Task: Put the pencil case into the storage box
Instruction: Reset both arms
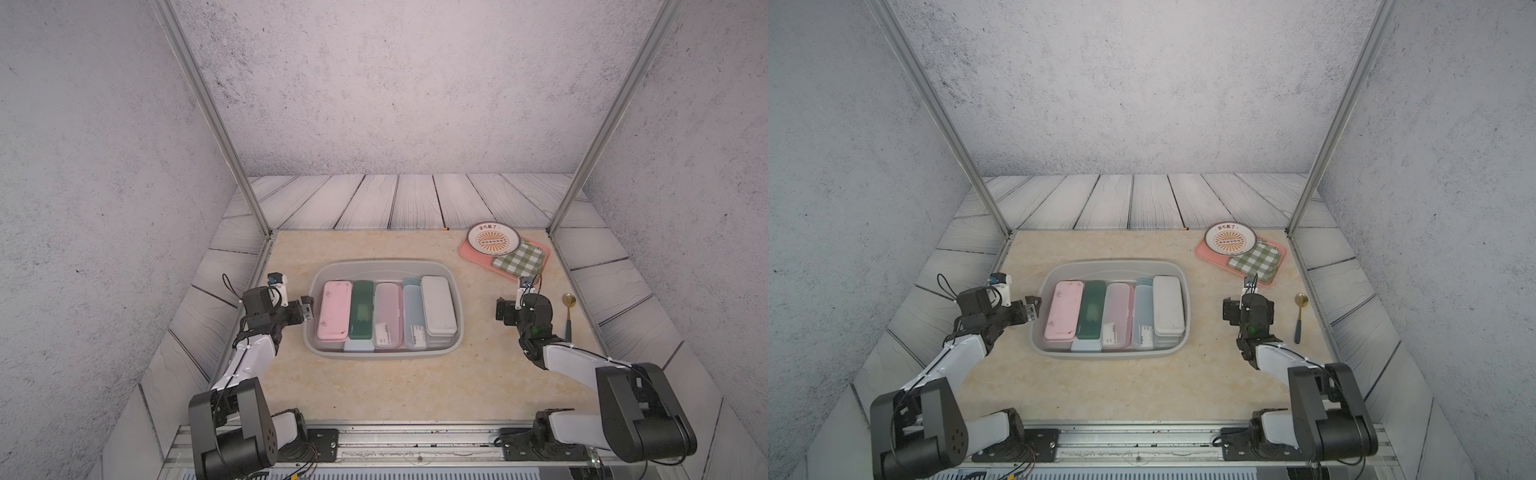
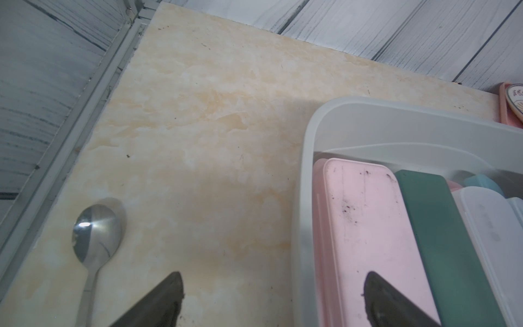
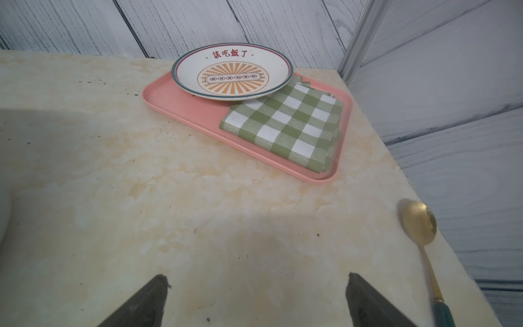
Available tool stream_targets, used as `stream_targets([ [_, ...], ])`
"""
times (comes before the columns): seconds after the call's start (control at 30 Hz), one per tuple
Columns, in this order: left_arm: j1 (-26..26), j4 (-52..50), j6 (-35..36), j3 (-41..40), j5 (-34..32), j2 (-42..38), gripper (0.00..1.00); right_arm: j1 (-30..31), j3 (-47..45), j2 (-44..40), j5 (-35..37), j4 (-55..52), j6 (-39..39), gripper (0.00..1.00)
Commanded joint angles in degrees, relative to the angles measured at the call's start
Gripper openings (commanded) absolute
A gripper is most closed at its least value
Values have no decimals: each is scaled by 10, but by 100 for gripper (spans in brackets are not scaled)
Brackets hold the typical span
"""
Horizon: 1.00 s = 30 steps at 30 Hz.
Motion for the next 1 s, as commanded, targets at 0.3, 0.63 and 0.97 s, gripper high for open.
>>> stream_targets([
  [0.3,-61,166,-21,-19,-45,67,100,-11,-5,87,-67,167,-41,99],
  [0.63,-151,415,64,-121,-129,86,100,-18,7,105,-67,159,-33,99],
  [0.97,-151,552,58,-159,-142,153,100,-19,20,109,-25,140,-13,99],
])
